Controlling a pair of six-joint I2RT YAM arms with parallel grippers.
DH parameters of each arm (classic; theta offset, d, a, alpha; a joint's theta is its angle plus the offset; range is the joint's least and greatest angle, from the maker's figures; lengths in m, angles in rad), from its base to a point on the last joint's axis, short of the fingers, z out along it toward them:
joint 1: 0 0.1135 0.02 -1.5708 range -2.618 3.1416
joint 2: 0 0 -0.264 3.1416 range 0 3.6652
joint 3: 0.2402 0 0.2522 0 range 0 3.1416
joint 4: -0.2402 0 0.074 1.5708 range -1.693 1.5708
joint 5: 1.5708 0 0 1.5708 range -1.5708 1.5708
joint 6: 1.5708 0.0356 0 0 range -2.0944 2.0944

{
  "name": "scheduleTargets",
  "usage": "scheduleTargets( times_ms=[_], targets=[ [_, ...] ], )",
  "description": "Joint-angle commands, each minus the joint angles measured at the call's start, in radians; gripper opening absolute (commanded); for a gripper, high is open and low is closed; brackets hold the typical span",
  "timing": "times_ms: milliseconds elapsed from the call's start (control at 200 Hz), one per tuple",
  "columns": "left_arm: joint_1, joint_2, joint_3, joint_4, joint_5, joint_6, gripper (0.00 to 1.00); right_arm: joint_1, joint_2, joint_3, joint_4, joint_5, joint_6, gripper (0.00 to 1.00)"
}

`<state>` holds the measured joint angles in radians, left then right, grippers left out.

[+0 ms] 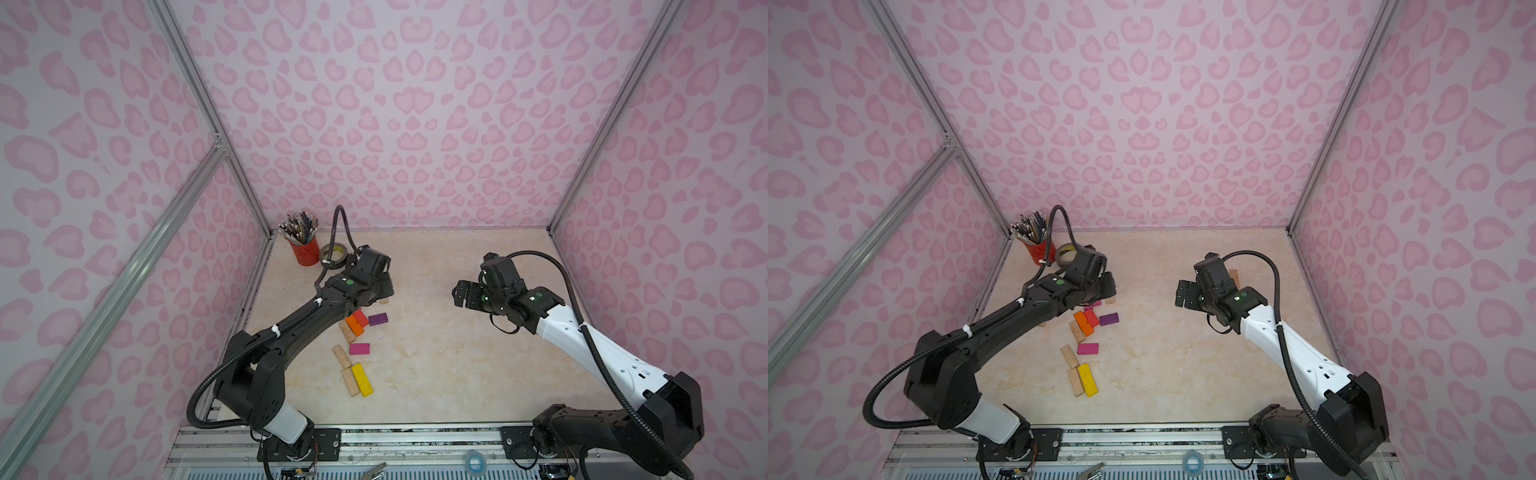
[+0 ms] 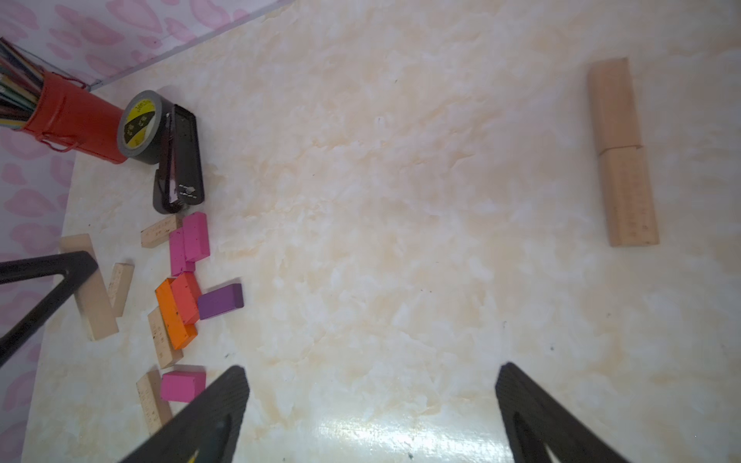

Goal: Assemble the letter k with building blocks
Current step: Pick up the building block from the center of the board, then place the building block at the center of the board.

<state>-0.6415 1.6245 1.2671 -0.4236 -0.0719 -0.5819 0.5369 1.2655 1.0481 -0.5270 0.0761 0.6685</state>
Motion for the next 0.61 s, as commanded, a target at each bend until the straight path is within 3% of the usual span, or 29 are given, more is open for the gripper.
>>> scheduleTargets(
  times_ms=[0,220,445,601],
  targets=[
    [-0.095,0.123,0.14,-0.025,-0.068,-0.026,0.15,-0.052,-0.058,-0.038,-0.054,0.047,0.003,0.97],
    [-0.219,0.468,0.502,-0.122,-0.097,0.021,0.14,-0.137,-0.178,-0.135,-0.125,0.074,0.006,0.96],
    [-0.268,0.759,0.855,-0.253,-0.066,0.046,0.14,-0.142,-0.258,-0.193,-0.181,0.082,0.014,0.96],
    [-0.283,0.889,1.014,-0.311,-0.053,0.051,0.15,-0.143,-0.28,-0.206,-0.2,0.077,0.014,0.96]
  ],
)
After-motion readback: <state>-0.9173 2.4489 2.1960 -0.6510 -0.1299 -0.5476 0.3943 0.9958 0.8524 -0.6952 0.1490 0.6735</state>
